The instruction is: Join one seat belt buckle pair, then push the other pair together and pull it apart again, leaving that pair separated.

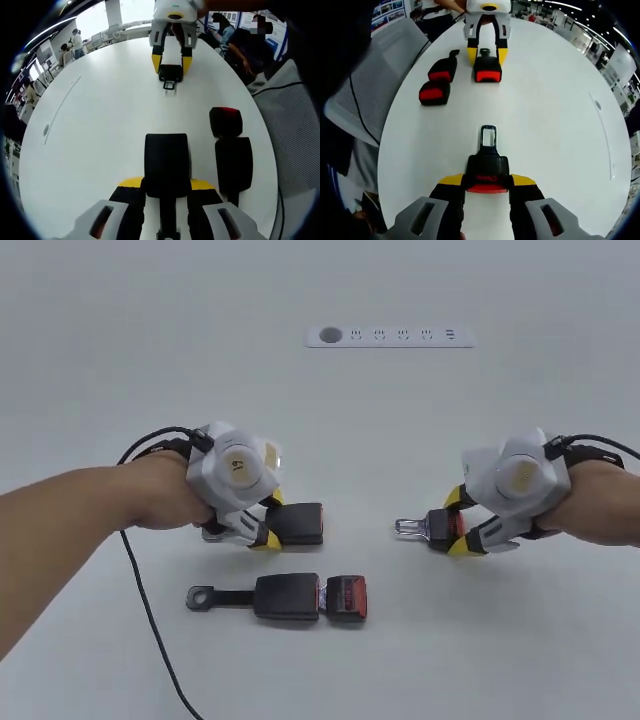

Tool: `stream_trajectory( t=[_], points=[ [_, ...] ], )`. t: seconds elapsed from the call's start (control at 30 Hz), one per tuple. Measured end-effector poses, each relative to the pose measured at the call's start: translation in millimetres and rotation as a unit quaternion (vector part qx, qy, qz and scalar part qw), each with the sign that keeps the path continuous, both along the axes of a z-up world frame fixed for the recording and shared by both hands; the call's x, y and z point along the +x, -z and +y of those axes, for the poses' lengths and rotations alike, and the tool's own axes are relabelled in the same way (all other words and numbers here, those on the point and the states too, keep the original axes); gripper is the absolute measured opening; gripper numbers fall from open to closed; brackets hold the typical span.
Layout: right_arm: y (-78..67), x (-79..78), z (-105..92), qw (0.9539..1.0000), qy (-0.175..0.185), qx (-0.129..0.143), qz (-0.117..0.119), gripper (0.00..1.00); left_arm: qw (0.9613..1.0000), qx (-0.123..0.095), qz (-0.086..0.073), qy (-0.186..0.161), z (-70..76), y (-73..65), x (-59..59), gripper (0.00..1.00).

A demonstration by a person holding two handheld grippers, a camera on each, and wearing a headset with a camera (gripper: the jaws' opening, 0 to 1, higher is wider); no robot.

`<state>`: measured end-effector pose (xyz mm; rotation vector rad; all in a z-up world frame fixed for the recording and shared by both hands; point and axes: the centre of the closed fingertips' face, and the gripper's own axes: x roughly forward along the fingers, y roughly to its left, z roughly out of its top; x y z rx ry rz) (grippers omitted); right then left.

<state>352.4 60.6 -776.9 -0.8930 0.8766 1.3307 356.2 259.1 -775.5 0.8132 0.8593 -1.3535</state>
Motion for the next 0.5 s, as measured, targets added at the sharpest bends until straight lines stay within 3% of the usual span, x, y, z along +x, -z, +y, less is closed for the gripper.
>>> stream_trajectory(
  t=[0.23, 0.5],
  points=[
    [-1.6, 0.5, 3.7, 1.0, 0.006, 0.005, 0.001, 0.31, 0.9999, 0.005, -0.006, 0.008, -0.5, 0.8, -0.8, 0.33],
    [0.4, -0.2, 23.6, 0.9997, 0.01, 0.025, 0.0, 0.31, 0.9998, 0.013, -0.011, 0.01, 0.5, 0.8, -0.6, 0.32]
  ],
)
